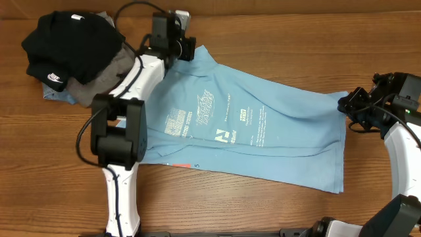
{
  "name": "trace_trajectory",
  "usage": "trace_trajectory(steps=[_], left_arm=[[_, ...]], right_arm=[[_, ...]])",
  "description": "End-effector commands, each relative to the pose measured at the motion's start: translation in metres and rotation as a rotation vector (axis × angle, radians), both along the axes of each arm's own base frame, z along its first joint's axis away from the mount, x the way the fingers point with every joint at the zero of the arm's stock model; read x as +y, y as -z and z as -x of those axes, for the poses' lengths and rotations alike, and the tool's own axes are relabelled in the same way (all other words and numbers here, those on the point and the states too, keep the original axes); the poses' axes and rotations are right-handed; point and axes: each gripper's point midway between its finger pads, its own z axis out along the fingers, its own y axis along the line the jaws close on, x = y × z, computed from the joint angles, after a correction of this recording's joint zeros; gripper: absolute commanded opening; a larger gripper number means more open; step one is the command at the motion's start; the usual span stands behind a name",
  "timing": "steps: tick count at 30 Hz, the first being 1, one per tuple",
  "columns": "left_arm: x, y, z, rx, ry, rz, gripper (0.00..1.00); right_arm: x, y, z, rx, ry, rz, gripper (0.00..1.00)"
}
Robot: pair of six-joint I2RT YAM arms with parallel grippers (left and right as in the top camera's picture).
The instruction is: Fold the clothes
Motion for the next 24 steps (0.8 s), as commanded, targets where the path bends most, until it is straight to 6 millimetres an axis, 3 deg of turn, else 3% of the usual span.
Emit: trace_trajectory(steps=[1, 5, 8, 11, 16, 19, 24], left_arm=[[-0.006, 0.029, 0.001, 0.038, 0.013, -0.006, 0.51], [-0.007, 0.027, 0.0, 0.033, 0.013, 0.001, 0.43], [-0.011, 0.027, 0.002, 0.043, 0.031, 0.024, 0.06], [-0.013, 0.01, 0.0, 0.036, 0.02, 0.089, 0.04], [-0.007, -0.05, -0.003, -0.047, 0.012, 0.112, 0.04], [-0.003, -0.085, 0.011, -0.051, 0.017, 0.1, 0.04], [0.022, -0.118, 0.038, -0.027, -0.034, -0.018, 0.04]], right_arm=[[-0.001, -0.01, -0.003, -0.029, -0.001, 0.014, 0.04], [-0.001, -0.011, -0.003, -0.032, -0.001, 0.015, 0.04], [-0.001, -0.011, -0.003, -0.032, -0.001, 0.015, 0.04], [-0.004, -0.01, -0.004, -0.031, 0.007, 0.029, 0.04], [-0.02, -0.007, -0.002, -0.008, 0.06, 0.107, 0.04], [-0.023, -0.013, -0.01, -0.047, 0.062, 0.122, 0.04], [-0.038, -0.026, -0.025, -0.119, 0.142, 0.152, 0.04]])
